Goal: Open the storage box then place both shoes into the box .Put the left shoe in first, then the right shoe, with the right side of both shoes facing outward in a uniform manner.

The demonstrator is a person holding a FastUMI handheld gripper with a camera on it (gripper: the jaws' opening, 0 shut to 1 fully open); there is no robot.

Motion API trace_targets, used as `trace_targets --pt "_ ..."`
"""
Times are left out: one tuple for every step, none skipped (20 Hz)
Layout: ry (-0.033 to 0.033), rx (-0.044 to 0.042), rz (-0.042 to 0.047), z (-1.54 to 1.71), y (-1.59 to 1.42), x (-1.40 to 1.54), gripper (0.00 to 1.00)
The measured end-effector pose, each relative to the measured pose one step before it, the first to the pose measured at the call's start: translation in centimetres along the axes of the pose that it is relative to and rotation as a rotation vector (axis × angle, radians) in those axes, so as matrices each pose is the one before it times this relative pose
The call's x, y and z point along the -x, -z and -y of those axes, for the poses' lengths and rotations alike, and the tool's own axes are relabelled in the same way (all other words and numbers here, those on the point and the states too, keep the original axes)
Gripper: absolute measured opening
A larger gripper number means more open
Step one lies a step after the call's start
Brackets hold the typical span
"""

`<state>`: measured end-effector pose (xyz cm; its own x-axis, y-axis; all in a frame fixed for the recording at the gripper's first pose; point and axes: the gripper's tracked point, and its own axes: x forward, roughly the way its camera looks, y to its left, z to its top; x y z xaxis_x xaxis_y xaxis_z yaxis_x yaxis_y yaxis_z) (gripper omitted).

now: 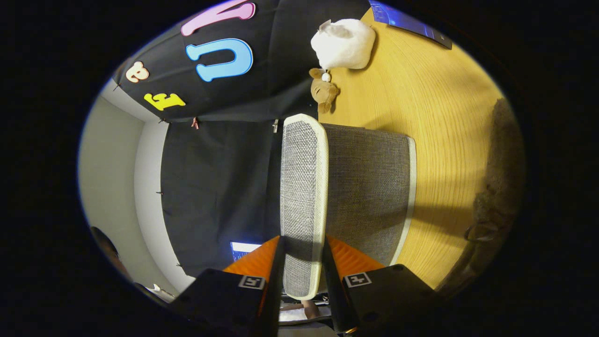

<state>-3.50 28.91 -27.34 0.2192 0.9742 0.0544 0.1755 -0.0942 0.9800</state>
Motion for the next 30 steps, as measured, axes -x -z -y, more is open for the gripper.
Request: trace_targets --pt "-0.01677 -0.00053 0.02322 -0.697 -0.210 -0.158 0.33" --pt "-0.00321 0.01261 0.04385 -0.903 -0.585 0.104 0.19" --pt "0.01211 0.02559 0.03528 -0.229 -0.788 -0.123 0.07" --pt "0.00640 0.01560 0.01413 -0.246 -0.087 -0.089 0.06" --pt "-0.00029 0.01252 0.00876 -0.555 -0.002 -0.100 0.05" --pt "-0.00437 0.01187 0.00731 -0.941 0.135 0.106 0.06" --pt "-0.00618 0.01513 0.00518 -0.937 -0.207 -0.161 0.06" --pt "-0.00777 0.00604 0.01053 -1.068 -0.184 0.037 0.06" --pt "-0.00004 0.01330 0.01552 -0.998 -0.330 -0.314 0.06" --pt "0.00546 0.01907 0.01137 -0.873 -0.270 -0.244 0.06" --pt "0.00406 0.01968 0.00715 -0.961 -0.247 -0.350 0.06" --pt "-0.00159 0.01862 0.00818 -1.278 -0.157 -0.291 0.06" --pt "-0.00230 0.01847 0.00703 -1.238 -0.182 -0.552 0.07" --pt "-0.00192 0.02324 0.00613 -1.297 -0.108 -0.597 0.07" --pt "-0.00154 0.02857 0.00042 -1.208 0.007 -0.657 0.07" --pt "-0.00236 0.02380 0.00036 -0.853 0.060 -0.952 0.07" --pt "0.00147 0.01932 -0.00104 -0.894 0.081 -0.904 0.07" --pt "0.00218 0.01754 -0.00431 -0.777 0.145 -1.083 0.07" --pt "-0.00214 0.00875 -0.00301 -0.650 0.153 -0.901 0.07" --pt "-0.00887 0.00088 -0.00014 -0.896 0.103 -1.037 0.07" --pt "-0.01031 -0.00094 0.00192 -0.698 0.066 -0.962 0.07" --pt "-0.00759 0.00105 -0.00055 -0.568 0.162 -0.991 0.07" --pt "-0.00295 0.00709 -0.00186 -0.560 0.272 -1.036 0.07" --pt "-0.00771 0.00531 -0.00357 -0.551 0.327 -0.852 0.07" --pt "-0.00620 0.00014 -0.00241 -0.482 0.157 -1.159 0.07" --pt "-0.00495 -0.00098 -0.00174 -0.445 0.390 -1.196 0.07" --pt "-0.00334 0.00200 -0.00605 -0.250 0.297 -1.158 0.07" --pt "-0.00137 0.00007 -0.00172 0.009 0.194 -1.029 0.07" --pt "-0.00236 0.00173 -0.00248 -0.259 0.297 -1.102 0.07" --pt "0.00327 0.00190 -0.00600 0.069 0.476 -0.994 0.07"
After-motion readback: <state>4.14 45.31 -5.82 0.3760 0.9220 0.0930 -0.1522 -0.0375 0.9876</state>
